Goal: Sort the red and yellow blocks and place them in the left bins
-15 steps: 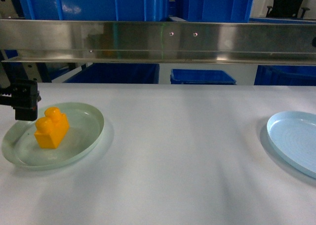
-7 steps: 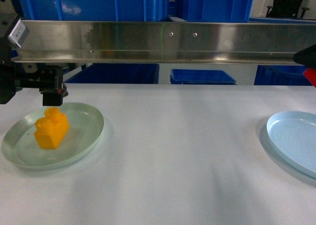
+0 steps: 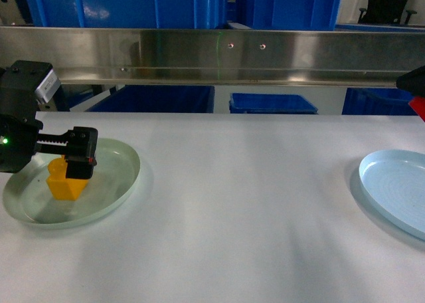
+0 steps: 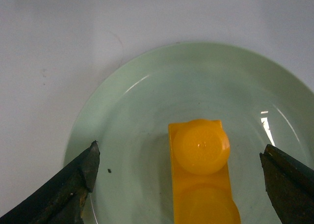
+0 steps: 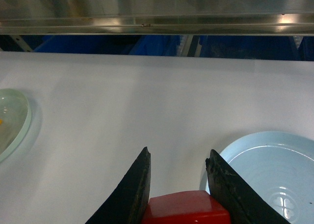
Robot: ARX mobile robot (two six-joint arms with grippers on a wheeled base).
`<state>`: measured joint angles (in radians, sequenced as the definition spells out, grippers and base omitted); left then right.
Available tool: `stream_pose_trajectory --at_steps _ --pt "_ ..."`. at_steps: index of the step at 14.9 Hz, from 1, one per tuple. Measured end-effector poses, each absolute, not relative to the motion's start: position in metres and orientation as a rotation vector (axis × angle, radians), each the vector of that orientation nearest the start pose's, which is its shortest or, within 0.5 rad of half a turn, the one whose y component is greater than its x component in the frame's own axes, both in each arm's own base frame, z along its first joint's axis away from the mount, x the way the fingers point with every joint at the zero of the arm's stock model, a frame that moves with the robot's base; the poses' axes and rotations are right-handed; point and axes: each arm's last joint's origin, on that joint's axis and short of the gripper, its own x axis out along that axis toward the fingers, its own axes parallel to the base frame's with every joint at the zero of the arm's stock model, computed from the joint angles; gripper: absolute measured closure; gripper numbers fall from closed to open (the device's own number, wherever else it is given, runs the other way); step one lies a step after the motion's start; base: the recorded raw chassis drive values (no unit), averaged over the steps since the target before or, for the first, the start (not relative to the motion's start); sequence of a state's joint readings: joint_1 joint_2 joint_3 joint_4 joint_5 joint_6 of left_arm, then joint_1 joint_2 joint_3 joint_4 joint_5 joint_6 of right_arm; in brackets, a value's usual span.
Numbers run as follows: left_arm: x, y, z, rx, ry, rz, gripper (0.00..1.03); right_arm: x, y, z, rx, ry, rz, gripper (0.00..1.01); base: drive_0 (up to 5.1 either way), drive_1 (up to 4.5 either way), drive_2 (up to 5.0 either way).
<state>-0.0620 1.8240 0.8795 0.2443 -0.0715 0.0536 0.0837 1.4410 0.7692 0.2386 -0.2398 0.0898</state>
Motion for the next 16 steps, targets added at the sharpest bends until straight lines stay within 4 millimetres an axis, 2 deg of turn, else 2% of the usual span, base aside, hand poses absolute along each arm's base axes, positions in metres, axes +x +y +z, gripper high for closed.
stream_pose_trajectory --at_steps 3,7,13,14,16 --pt "0.351 -0.019 0.117 0.101 0.776 -0.001 0.05 0.299 0.032 0.217 0.128 0.457 0.292 0.73 0.0 0.00 0.0" --pt "0.353 -0.020 0.113 0.105 0.761 -0.005 0.06 0.299 0.032 0.216 0.131 0.456 0.289 0.73 0.0 0.00 0.0" --pt "0.353 -0.023 0.110 0.143 0.754 -0.065 0.68 0.298 0.032 0.215 0.134 0.462 0.286 0.73 0.0 0.00 0.0" --pt "0.353 -0.023 0.110 0.141 0.755 -0.067 0.73 0.298 0.032 0.215 0.134 0.462 0.284 0.73 0.0 0.00 0.0" --pt "0.354 -0.020 0.117 0.138 0.733 -0.062 0.74 0.298 0.032 0.215 0.135 0.466 0.284 0.73 0.0 0.00 0.0"
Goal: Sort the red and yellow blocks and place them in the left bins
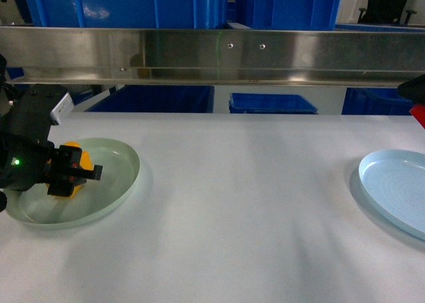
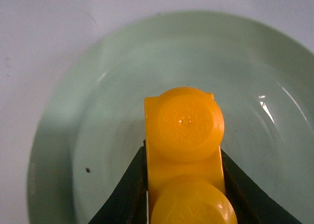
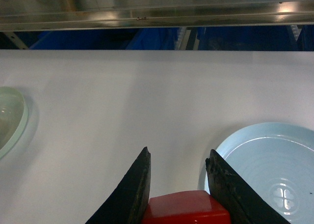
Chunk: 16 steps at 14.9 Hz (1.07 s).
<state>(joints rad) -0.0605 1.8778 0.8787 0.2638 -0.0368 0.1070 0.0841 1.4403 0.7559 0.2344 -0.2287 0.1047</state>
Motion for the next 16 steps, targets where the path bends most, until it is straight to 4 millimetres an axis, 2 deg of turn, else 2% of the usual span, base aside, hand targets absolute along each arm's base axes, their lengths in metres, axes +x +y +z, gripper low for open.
stream_pose_trajectory --at_steps 2,4,5,8,12,14,16 --pt "0.351 -0.013 0.139 0.165 0.598 -0.035 0.75 0.298 0.032 0.216 0.135 0.473 0.285 0.73 0.0 0.00 0.0" --pt "0.337 -0.003 0.167 0.200 0.448 -0.008 0.75 0.302 0.037 0.224 0.131 0.454 0.300 0.73 0.0 0.00 0.0" --pt "0.334 -0.001 0.172 0.202 0.422 -0.001 0.75 0.303 0.037 0.227 0.131 0.444 0.302 0.73 0.0 0.00 0.0" --pt "0.292 0.004 0.208 0.216 0.317 0.024 0.75 0.306 0.036 0.251 0.130 0.365 0.305 0.73 0.0 0.00 0.0" --pt "0.249 -0.012 0.264 0.227 0.165 -0.024 0.75 0.279 0.010 0.280 0.134 0.270 0.216 0.73 0.0 0.00 0.0" --pt "0.239 -0.013 0.273 0.226 0.156 -0.027 0.75 0.267 0.004 0.283 0.135 0.254 0.189 0.73 0.0 0.00 0.0" --pt "0.238 -0.005 0.277 0.223 0.134 0.026 0.75 0.264 0.004 0.275 0.133 0.268 0.173 0.73 0.0 0.00 0.0"
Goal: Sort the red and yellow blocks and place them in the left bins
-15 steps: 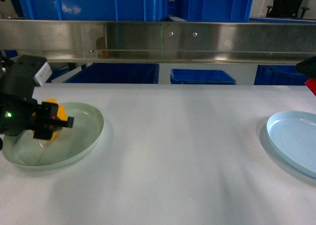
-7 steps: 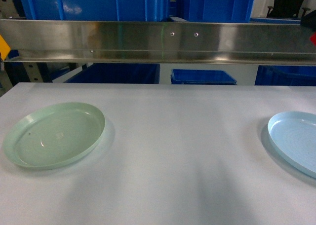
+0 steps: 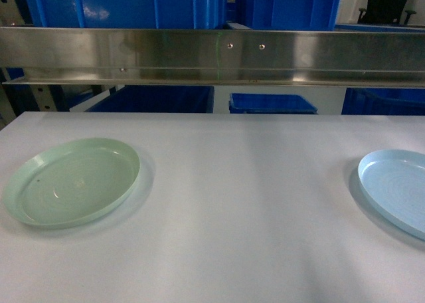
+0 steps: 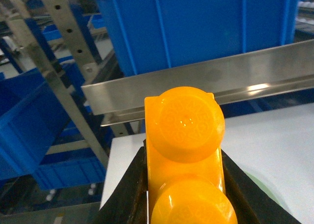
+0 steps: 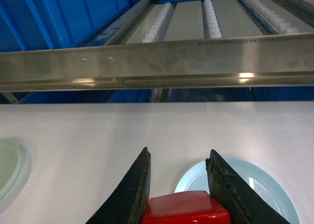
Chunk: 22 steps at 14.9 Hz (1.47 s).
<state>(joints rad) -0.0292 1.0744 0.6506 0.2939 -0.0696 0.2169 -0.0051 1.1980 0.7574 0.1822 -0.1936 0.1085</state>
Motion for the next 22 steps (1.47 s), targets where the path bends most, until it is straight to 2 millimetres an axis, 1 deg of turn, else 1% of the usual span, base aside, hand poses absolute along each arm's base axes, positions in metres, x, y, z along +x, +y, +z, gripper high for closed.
stream_pose_trajectory --at_steps 2,3,10,14,16,21,22 --pt "0.2381 0.0040 0.2802 0.217 0.109 0.092 0.75 0.2670 0.0065 0.2657 0.129 0.290 0.151 0.73 0.0 0.00 0.0" --pt "0.2380 0.0048 0.2800 0.214 0.112 0.093 0.75 0.2676 0.0071 0.2644 0.129 0.294 0.152 0.73 0.0 0.00 0.0" --pt "0.2372 0.0029 0.2786 0.189 0.128 0.084 0.75 0.2668 0.0077 0.2644 0.128 0.299 0.152 0.73 0.0 0.00 0.0" --pt "0.2356 0.0067 0.2801 0.169 0.119 0.116 0.75 0.2653 0.0061 0.2636 0.128 0.296 0.143 0.73 0.0 0.00 0.0" --pt "0.2352 0.0080 0.2811 0.166 0.104 0.118 0.75 0.2639 0.0051 0.2649 0.126 0.267 0.111 0.73 0.0 0.00 0.0" --pt "0.2349 0.0082 0.2810 0.165 0.104 0.118 0.75 0.2635 0.0051 0.2654 0.125 0.265 0.106 0.73 0.0 0.00 0.0" --pt "0.2349 0.0082 0.2810 0.165 0.104 0.118 0.75 0.2635 0.0049 0.2655 0.125 0.264 0.105 0.73 -4.6 1.47 3.2"
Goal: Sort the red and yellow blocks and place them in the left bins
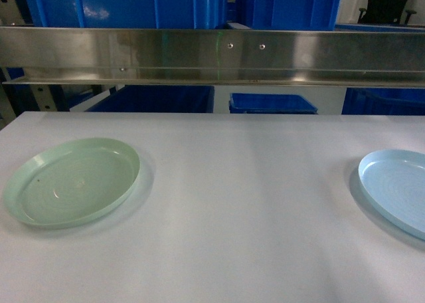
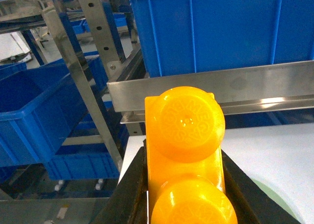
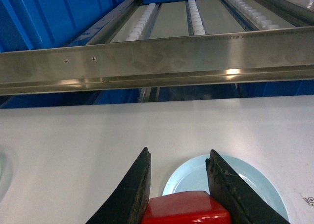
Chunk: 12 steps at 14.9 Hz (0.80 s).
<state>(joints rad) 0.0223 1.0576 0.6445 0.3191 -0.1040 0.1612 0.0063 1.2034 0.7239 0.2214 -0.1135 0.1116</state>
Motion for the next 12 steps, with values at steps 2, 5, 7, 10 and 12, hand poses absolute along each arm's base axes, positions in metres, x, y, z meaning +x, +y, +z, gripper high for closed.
stream_pose_trajectory --at_steps 2,5,7,10,12 --pt "0.2347 0.0068 0.2814 0.165 0.101 0.105 0.75 0.2633 0.0045 0.2653 0.124 0.266 0.095 0.73 -4.6 1.47 3.2" --pt "0.2346 0.0082 0.2813 0.165 0.102 0.113 0.75 0.2633 0.0048 0.2655 0.124 0.264 0.098 0.73 -4.6 1.47 3.2" --pt "0.2345 0.0082 0.2811 0.165 0.104 0.113 0.75 0.2632 0.0048 0.2653 0.124 0.266 0.098 0.73 -4.6 1.47 3.2" --pt "0.2341 0.0081 0.2812 0.165 0.102 0.112 0.75 0.2633 0.0049 0.2655 0.124 0.265 0.099 0.73 -4.6 1.47 3.2" --pt "0.2338 0.0082 0.2817 0.165 0.099 0.116 0.75 0.2630 0.0048 0.2659 0.124 0.263 0.099 0.73 -4.8 1.97 2.8"
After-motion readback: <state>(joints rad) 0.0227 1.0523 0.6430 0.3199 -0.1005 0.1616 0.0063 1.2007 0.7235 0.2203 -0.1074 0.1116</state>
